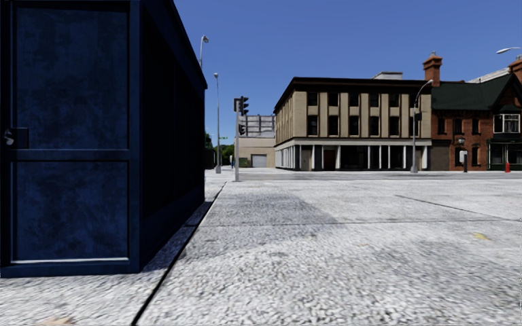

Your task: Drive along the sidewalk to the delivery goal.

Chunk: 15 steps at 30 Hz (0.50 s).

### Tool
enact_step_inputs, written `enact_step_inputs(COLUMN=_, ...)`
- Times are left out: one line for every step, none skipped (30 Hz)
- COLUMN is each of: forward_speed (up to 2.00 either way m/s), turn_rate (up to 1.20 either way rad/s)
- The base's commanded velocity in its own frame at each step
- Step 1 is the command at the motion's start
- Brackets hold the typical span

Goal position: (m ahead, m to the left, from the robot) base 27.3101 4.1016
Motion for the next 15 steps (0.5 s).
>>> enact_step_inputs(forward_speed=2.0, turn_rate=0.0)
enact_step_inputs(forward_speed=2.0, turn_rate=0.0)
enact_step_inputs(forward_speed=2.0, turn_rate=0.0)
enact_step_inputs(forward_speed=2.0, turn_rate=0.0)
enact_step_inputs(forward_speed=2.0, turn_rate=0.0)
enact_step_inputs(forward_speed=2.0, turn_rate=0.0)
enact_step_inputs(forward_speed=2.0, turn_rate=0.0)
enact_step_inputs(forward_speed=2.0, turn_rate=0.0)
enact_step_inputs(forward_speed=2.0, turn_rate=0.0)
enact_step_inputs(forward_speed=2.0, turn_rate=0.0)
enact_step_inputs(forward_speed=2.0, turn_rate=0.0)
enact_step_inputs(forward_speed=2.0, turn_rate=0.0)
enact_step_inputs(forward_speed=2.0, turn_rate=0.0)
enact_step_inputs(forward_speed=2.0, turn_rate=0.0)
enact_step_inputs(forward_speed=2.0, turn_rate=0.0)
